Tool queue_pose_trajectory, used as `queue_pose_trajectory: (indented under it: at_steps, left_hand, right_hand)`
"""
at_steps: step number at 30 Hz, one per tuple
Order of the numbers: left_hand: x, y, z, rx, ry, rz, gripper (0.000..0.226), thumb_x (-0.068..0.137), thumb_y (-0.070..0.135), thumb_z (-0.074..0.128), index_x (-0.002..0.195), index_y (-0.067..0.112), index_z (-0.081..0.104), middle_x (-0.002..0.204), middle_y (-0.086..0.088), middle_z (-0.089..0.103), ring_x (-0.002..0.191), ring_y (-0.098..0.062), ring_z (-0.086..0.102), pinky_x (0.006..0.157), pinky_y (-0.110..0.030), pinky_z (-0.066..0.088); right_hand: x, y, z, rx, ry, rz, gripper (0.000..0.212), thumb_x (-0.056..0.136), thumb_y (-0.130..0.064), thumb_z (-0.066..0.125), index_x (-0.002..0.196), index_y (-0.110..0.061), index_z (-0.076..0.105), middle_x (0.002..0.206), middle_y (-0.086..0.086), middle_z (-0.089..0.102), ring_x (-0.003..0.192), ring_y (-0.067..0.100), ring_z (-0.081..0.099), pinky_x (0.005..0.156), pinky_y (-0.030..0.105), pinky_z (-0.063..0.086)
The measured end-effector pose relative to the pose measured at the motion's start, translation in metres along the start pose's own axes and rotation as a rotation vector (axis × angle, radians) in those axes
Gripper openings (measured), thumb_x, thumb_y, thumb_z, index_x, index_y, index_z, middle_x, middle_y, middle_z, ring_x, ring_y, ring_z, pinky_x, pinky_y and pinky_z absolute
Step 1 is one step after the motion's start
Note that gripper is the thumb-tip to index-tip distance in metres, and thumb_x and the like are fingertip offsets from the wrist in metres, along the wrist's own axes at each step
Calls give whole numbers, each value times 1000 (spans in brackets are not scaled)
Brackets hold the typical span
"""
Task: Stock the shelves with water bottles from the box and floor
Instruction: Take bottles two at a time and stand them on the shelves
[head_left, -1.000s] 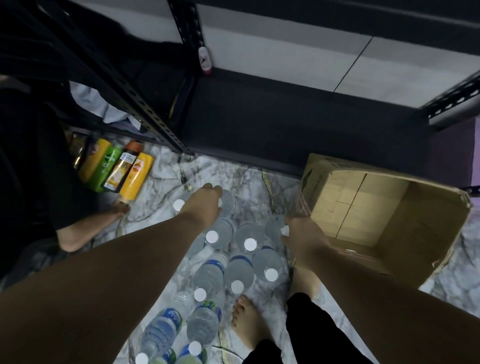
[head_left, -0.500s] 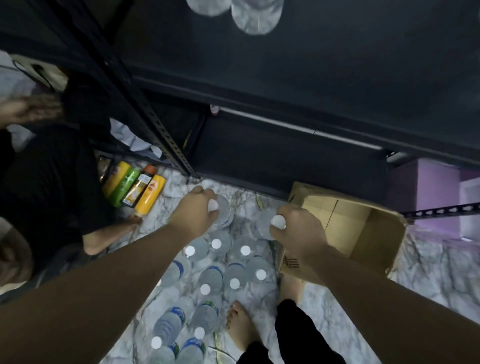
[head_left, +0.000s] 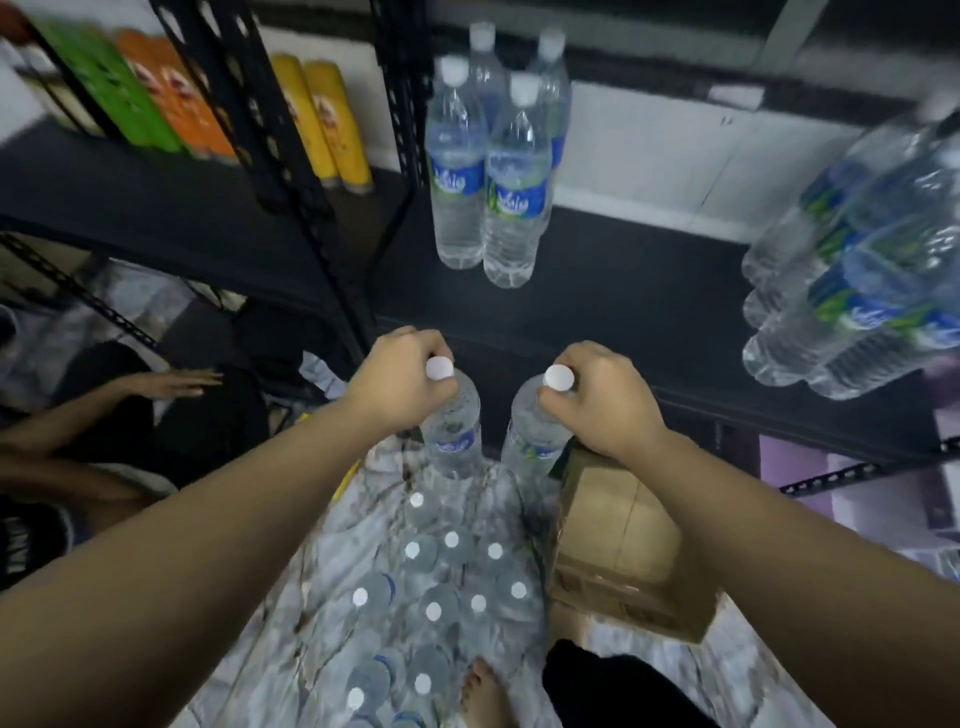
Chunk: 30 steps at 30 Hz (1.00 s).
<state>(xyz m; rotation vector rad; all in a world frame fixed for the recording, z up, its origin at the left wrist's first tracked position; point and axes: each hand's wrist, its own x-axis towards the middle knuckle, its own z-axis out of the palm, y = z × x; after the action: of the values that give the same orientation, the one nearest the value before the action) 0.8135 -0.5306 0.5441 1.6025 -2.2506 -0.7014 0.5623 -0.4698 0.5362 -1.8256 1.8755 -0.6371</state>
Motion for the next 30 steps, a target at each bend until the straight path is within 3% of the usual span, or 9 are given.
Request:
queue_pose_trajectory:
  at_steps: [4, 8, 13, 16, 20, 22, 27, 30]
  left_hand:
    - [13, 42, -64, 18, 50, 67, 11, 83, 22, 76, 89, 19, 67, 90, 7, 63, 86, -14, 58, 74, -34, 46]
    - [31, 82, -110, 45, 107, 116, 12, 83, 26, 79, 89, 20, 70, 83, 13, 64, 78, -4, 60, 63, -23, 42]
    - [60, 117, -137, 50, 162, 152, 10, 82, 28, 78, 85, 23, 70, 79, 5, 71, 77, -9, 66, 69, -32, 54]
    - [81, 124, -141, 72, 165, 146, 12, 83, 30, 79, 88, 22, 71, 81, 4, 72, 78, -11, 65, 69, -31, 53]
    - [109, 121, -131, 71, 158, 125, 13, 84, 29, 79, 90, 20, 73, 76, 9, 68, 72, -5, 61, 59, -17, 41]
    - [122, 116, -122, 80, 138, 120, 12, 84, 28, 79, 91, 19, 73, 77, 10, 67, 75, -10, 63, 58, -15, 38]
    - [145, 106, -105, 55, 149, 99, 11, 84, 26, 76, 91, 19, 71, 81, 6, 69, 81, -16, 66, 60, -22, 40]
    - [152, 102, -99, 52, 172, 122, 17, 85, 29, 78, 97, 18, 72, 90, 2, 72, 84, -19, 67, 67, -28, 46]
  right_hand:
    - [22, -37, -54, 54, 78, -80, 16, 81, -29, 72, 80, -18, 61, 83, -6, 61, 76, 17, 60, 66, 40, 53]
    - [45, -62, -96, 91, 157, -141, 21, 81, -31, 77, 81, -14, 64, 82, -3, 65, 75, 17, 61, 65, 38, 51]
    - [77, -78, -127, 90, 179, -182, 23, 80, -34, 74, 80, -14, 62, 79, -3, 64, 75, 21, 61, 64, 44, 54]
    - [96, -80, -139, 81, 195, -190, 23, 81, -33, 73, 80, -13, 61, 79, -1, 63, 74, 21, 61, 64, 44, 53]
    - [120, -70, -140, 70, 171, -142, 19, 82, -33, 72, 83, -16, 65, 78, -4, 66, 75, 17, 64, 65, 41, 56]
    - [128, -63, -134, 49, 145, -124, 18, 83, -32, 72, 84, -16, 65, 79, -4, 66, 77, 18, 64, 66, 41, 57]
    - [150, -48, -128, 97, 172, -41, 21, 87, -38, 76, 84, -21, 65, 76, -8, 65, 78, 18, 65, 64, 33, 52]
    - [158, -39, -130, 72, 147, -9, 25, 86, -44, 77, 93, -22, 68, 88, -6, 68, 84, 18, 64, 69, 34, 53]
